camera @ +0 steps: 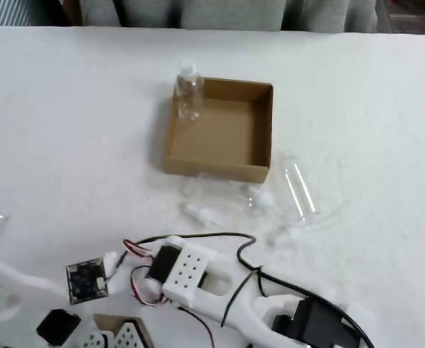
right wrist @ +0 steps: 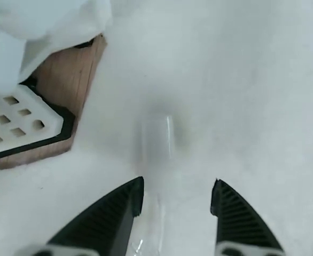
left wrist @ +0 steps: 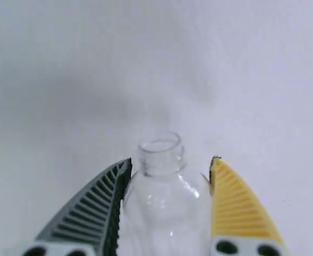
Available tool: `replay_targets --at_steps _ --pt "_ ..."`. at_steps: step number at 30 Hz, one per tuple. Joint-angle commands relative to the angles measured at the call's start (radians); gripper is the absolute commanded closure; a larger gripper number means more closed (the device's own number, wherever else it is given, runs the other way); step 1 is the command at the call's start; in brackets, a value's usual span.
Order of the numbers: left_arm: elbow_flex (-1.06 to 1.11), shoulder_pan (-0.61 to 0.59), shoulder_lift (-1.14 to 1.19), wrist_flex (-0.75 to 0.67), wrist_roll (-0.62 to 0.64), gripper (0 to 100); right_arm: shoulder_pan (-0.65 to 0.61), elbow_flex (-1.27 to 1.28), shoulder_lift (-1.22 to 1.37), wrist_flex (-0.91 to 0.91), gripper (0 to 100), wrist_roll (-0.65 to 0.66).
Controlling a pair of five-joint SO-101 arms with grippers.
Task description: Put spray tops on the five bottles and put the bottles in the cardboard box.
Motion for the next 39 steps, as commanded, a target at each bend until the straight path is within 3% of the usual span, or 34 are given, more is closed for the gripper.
replay_targets --at_steps 1,8,19,23,29,39 --pt "-0.057 -0.035 -0.025 0.006 -0.014 85 -0.018 -0.064 -0.024 0.033 81.8 -0.005" --pt "-0.052 -0.119 -0.025 0.005 -0.014 85 0.019 -0.063 -0.096 0.038 81.8 -0.074" --pt "-0.051 -0.243 -0.024 -0.044 -0.018 85 0.022 -0.072 -0.111 0.082 81.8 -0.074" --pt "-0.049 -0.246 -0.024 -0.041 -0.097 85 0.025 -0.068 -0.162 0.088 81.8 -0.074" --pt "-0.017 -0.242 -0.024 -0.058 -0.098 85 0.059 -0.058 -0.263 0.128 81.8 -0.08" --pt "-0.018 -0.242 -0.024 -0.063 -0.098 85 0.036 0.003 -0.171 0.005 81.8 -0.115"
